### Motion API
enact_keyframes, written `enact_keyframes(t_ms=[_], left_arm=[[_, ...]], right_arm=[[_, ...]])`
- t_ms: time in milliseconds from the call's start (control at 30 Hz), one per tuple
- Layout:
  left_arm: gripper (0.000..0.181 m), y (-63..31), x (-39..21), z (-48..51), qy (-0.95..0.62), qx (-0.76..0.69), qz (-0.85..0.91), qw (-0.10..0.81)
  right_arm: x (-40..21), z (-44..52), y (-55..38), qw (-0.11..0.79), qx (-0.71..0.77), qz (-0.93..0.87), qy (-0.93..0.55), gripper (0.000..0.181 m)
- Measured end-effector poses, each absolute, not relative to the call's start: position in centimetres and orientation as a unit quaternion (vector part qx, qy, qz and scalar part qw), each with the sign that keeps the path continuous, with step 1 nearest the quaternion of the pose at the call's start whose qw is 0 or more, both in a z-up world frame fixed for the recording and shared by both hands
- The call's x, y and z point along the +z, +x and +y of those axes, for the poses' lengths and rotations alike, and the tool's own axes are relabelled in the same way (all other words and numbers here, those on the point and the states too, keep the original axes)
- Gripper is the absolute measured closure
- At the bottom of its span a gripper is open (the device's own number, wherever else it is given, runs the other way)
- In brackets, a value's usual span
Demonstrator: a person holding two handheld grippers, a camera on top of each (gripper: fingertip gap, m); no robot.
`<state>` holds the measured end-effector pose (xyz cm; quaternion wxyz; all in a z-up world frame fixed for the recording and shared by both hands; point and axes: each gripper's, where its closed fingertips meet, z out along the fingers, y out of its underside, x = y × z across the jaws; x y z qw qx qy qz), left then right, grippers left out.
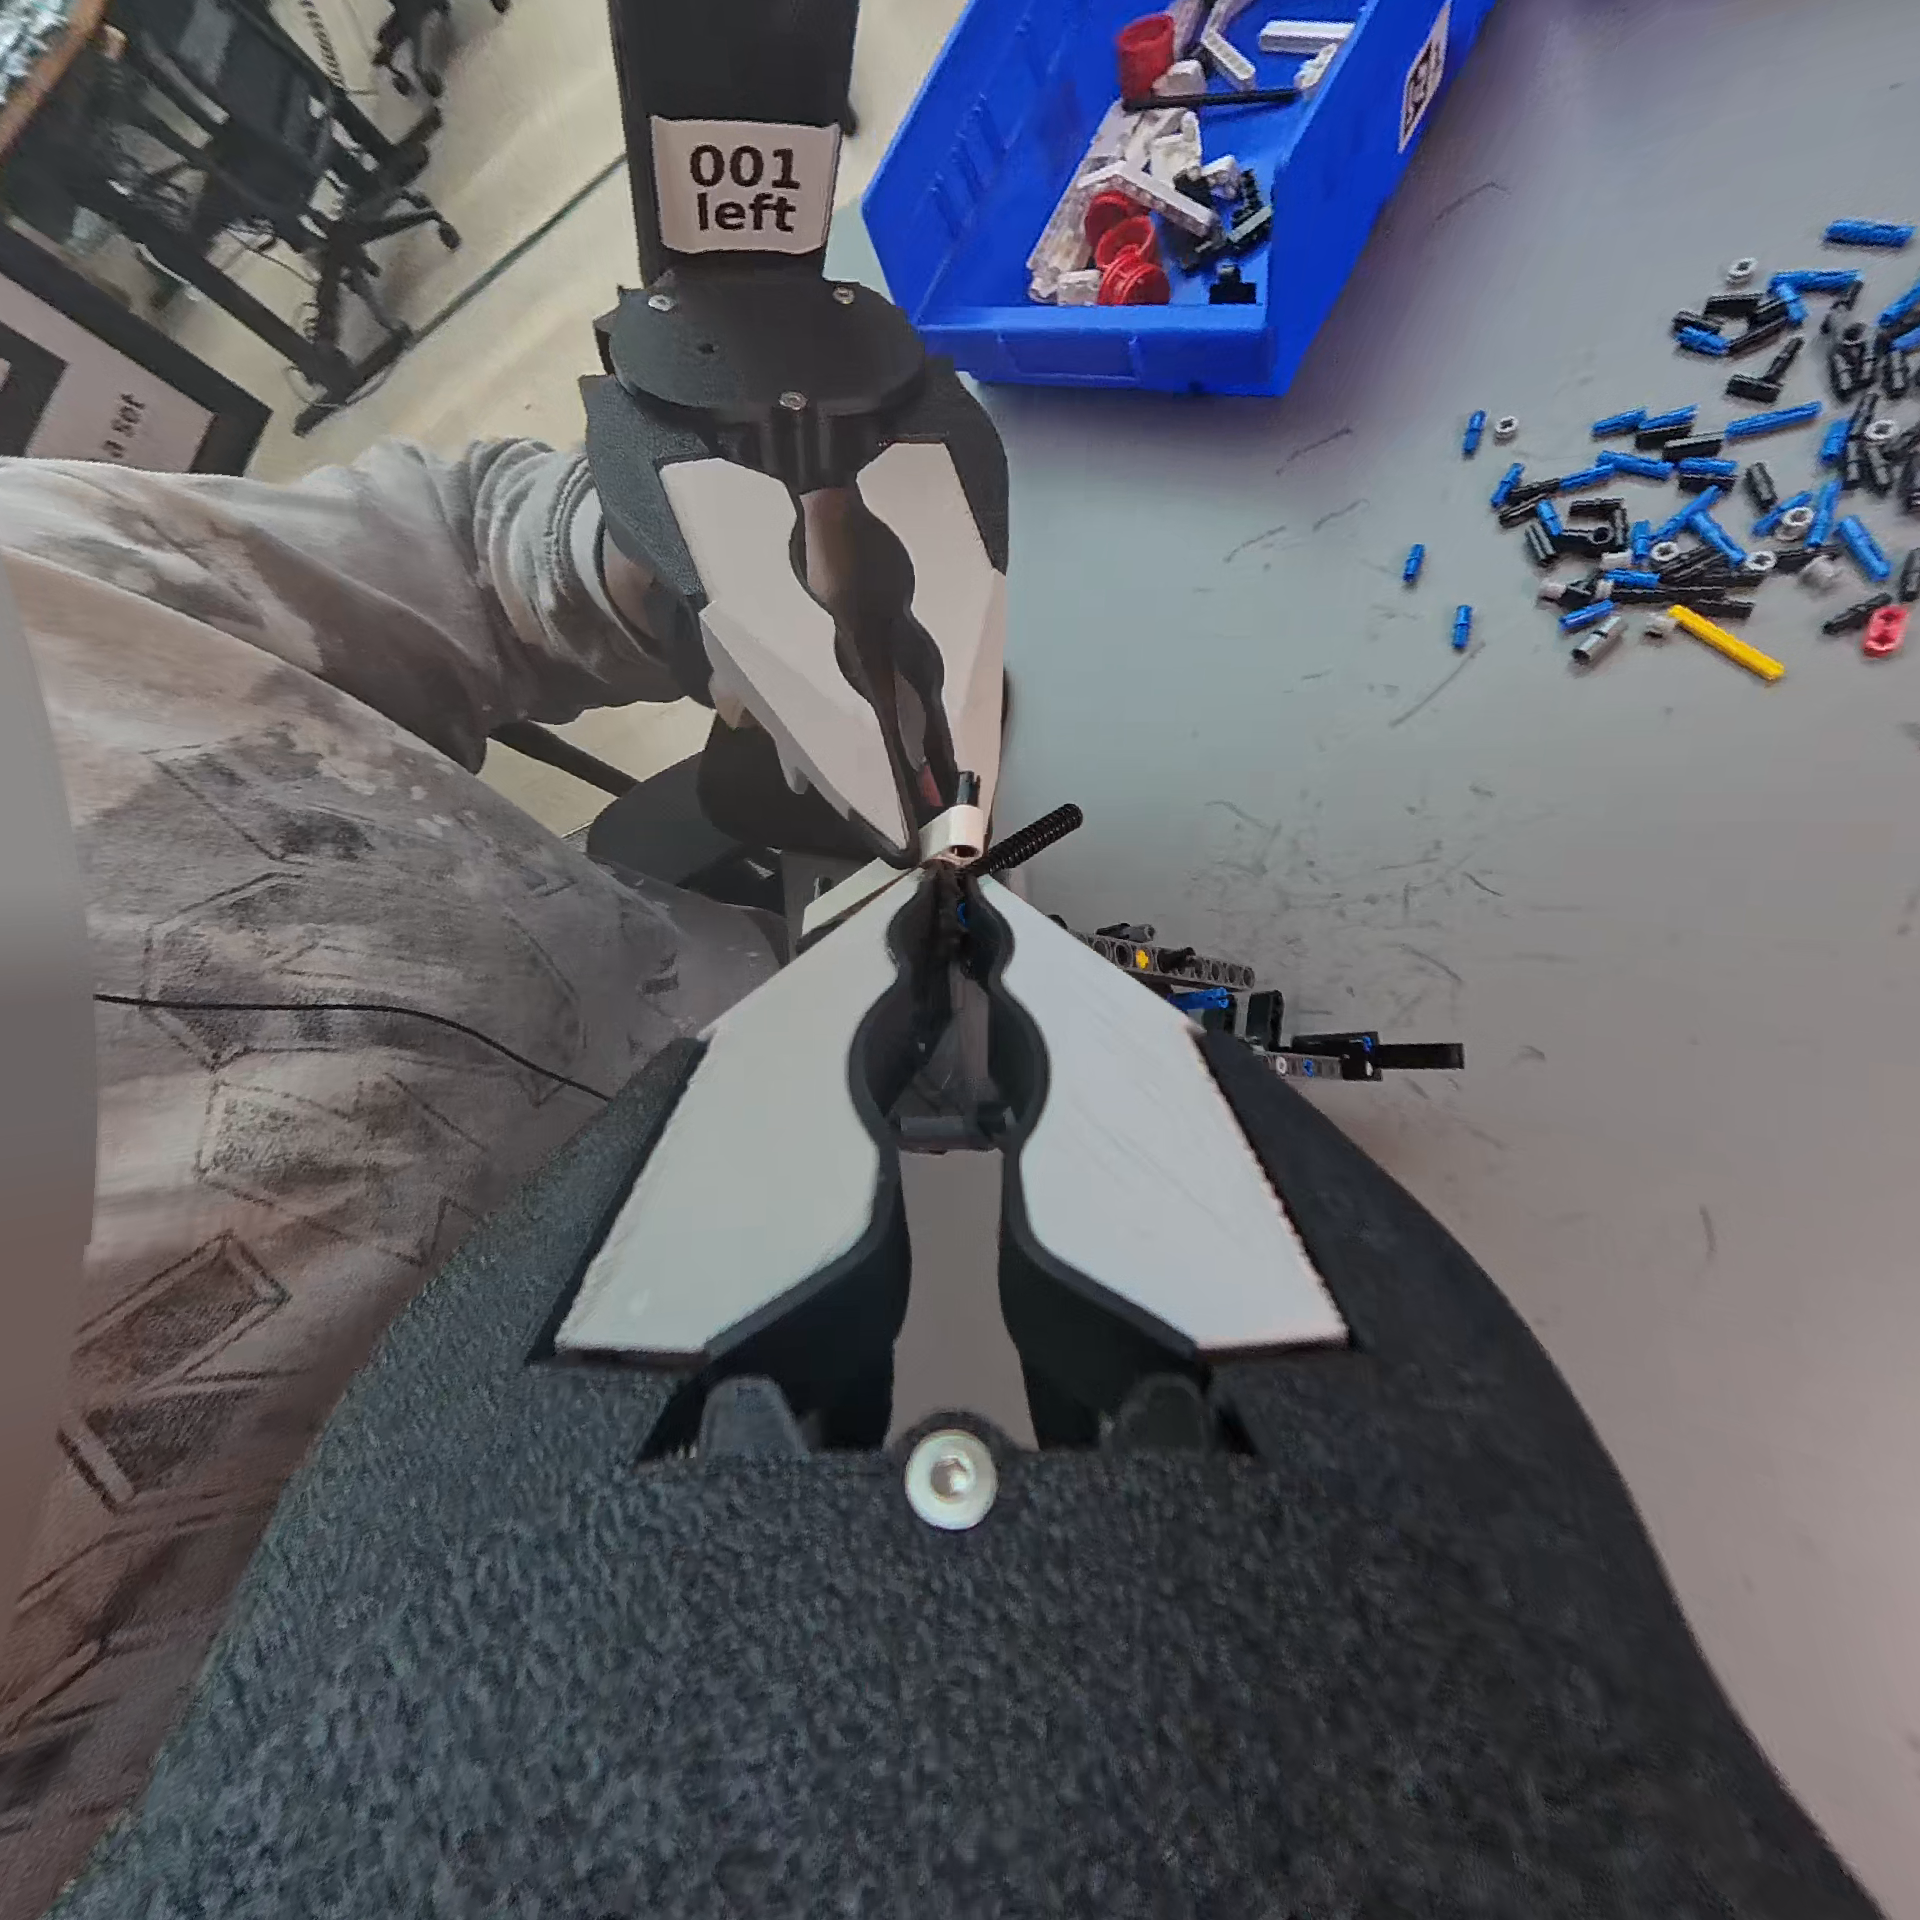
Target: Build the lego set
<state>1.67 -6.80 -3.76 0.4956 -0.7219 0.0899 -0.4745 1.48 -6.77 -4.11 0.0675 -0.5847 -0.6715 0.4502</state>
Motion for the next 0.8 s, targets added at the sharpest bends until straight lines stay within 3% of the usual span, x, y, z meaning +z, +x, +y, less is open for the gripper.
enact_keyframes(t_ms=[367, 533, 667, 800], left_arm=[[0.171, 1.3, -4.1, -6.9, -0.759, -0.438, 0.115, 0.468], [0.171, 0.9, -4.0, -7.0, -0.754, -0.465, 0.104, 0.452], [0.171, 0.8, -4.0, -7.3, -0.744, -0.483, 0.105, 0.449], [0.172, 1.8, -3.9, -7.8, -0.735, -0.520, 0.133, 0.415]], right_arm=[[-4.1, -7.1, 1.0, 0.108, 0.381, -0.704, -0.590, 0.181], [-3.2, -7.5, 0.9, 0.142, 0.450, -0.705, -0.530, 0.181], [-3.0, -6.6, 2.2, 0.266, 0.468, -0.752, -0.381, 0.171], [-3.5, -7.3, 2.0, 0.288, 0.500, -0.762, -0.295, 0.153]])
